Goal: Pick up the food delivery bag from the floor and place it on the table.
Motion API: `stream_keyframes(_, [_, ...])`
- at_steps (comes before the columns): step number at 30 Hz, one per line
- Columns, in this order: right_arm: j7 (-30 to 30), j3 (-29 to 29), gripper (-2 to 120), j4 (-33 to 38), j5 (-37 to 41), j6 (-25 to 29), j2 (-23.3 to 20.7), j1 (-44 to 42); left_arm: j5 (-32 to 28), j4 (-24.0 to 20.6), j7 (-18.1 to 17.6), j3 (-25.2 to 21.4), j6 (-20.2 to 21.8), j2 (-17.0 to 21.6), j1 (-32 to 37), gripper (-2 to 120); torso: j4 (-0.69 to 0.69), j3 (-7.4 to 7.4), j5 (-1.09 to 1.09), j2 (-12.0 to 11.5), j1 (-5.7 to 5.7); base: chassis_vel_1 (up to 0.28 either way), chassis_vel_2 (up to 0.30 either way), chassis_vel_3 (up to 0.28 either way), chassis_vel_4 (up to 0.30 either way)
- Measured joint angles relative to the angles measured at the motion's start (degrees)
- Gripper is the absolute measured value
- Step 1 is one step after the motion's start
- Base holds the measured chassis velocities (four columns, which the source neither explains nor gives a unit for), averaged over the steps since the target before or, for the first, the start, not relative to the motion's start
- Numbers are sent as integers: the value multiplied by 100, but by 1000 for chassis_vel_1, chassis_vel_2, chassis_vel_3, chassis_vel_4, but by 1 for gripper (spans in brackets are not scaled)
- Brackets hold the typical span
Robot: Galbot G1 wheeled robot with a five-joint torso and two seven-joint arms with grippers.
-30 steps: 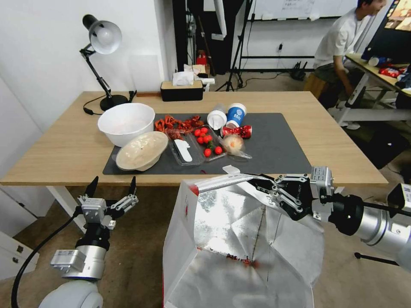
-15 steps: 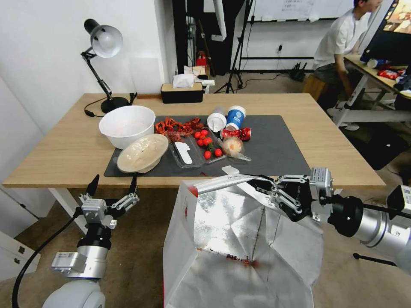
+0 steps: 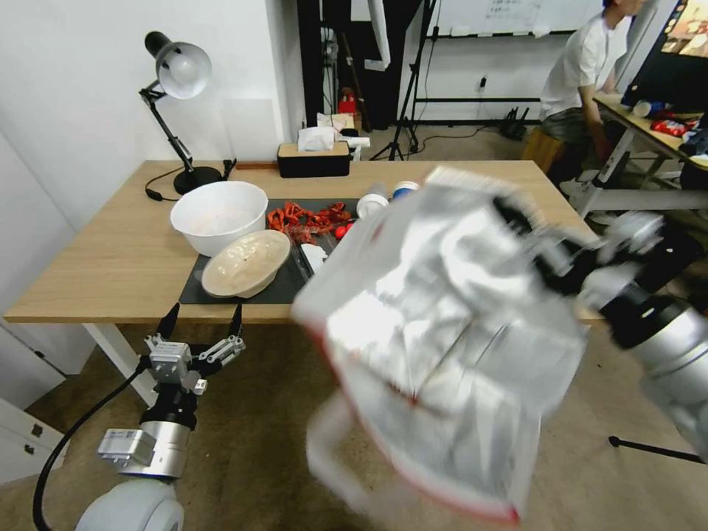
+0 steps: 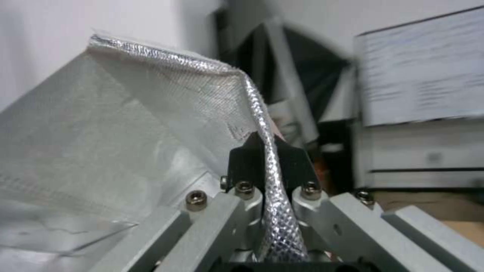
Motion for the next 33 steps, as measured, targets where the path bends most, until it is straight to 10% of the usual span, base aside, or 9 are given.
stream_keyframes(9, [1776, -218, 0, -842, 864, -78, 151, 1272, -2, 80, -1, 61, -9, 16, -48, 100, 2, -6, 3, -12, -6, 0, 0, 0, 0])
stream_keyframes(33, [921, -1040, 2, -2400, 570, -43, 723, 1872, 77, 158, 21, 149, -15, 12, -111, 100, 1, -15, -1, -28, -12, 0, 0, 0, 0])
